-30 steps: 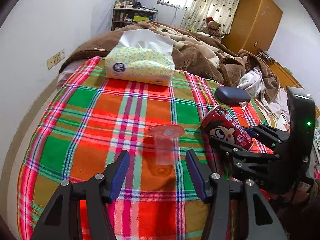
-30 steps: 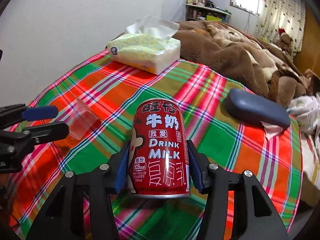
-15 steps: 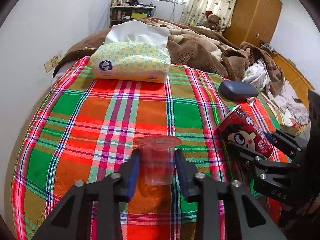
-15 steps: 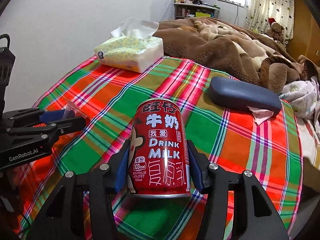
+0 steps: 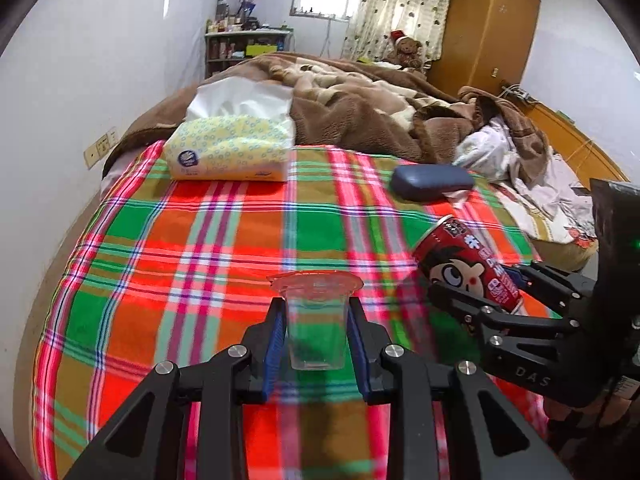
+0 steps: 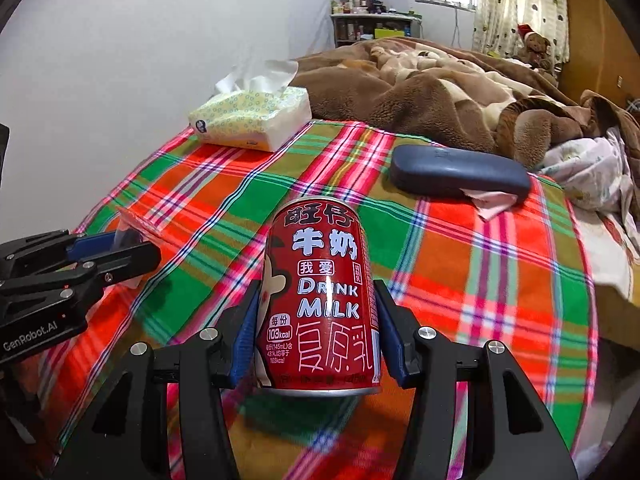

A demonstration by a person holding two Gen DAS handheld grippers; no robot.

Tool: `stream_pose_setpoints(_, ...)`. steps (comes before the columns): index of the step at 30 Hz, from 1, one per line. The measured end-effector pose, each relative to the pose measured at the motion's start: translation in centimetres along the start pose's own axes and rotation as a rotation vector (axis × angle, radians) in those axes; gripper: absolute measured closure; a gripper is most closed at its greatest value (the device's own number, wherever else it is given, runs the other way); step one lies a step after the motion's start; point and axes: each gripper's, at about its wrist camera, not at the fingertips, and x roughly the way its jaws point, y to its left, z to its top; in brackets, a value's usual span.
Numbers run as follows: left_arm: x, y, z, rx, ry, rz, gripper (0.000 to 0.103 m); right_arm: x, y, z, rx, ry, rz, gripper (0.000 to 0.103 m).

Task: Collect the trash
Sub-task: 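Carry the milk can and clear cup over the white bin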

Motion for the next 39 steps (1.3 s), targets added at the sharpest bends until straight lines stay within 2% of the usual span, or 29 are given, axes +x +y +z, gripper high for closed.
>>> stream_pose_setpoints(17,-7.5,-9.9,-2.8,0.109,-0.081,-0.102,0.073,-9.5,-3.7,-4.2,0.091,-0.117,-0.044,0.049)
stream_pose_setpoints(32,-10.7,-20.0,-5.6,0.248,-0.11,-0.229,0.072,-17.4,-8.0,-9.5,0.183,-0.207,-0.165,0.049)
stream_pose_setpoints(39,-11.5,-24.2,-6.9,0.304,-0.111,-0.284,0.072,-19.8,-9.9,-11.9,0.242,-0.213,-0.236,0.049)
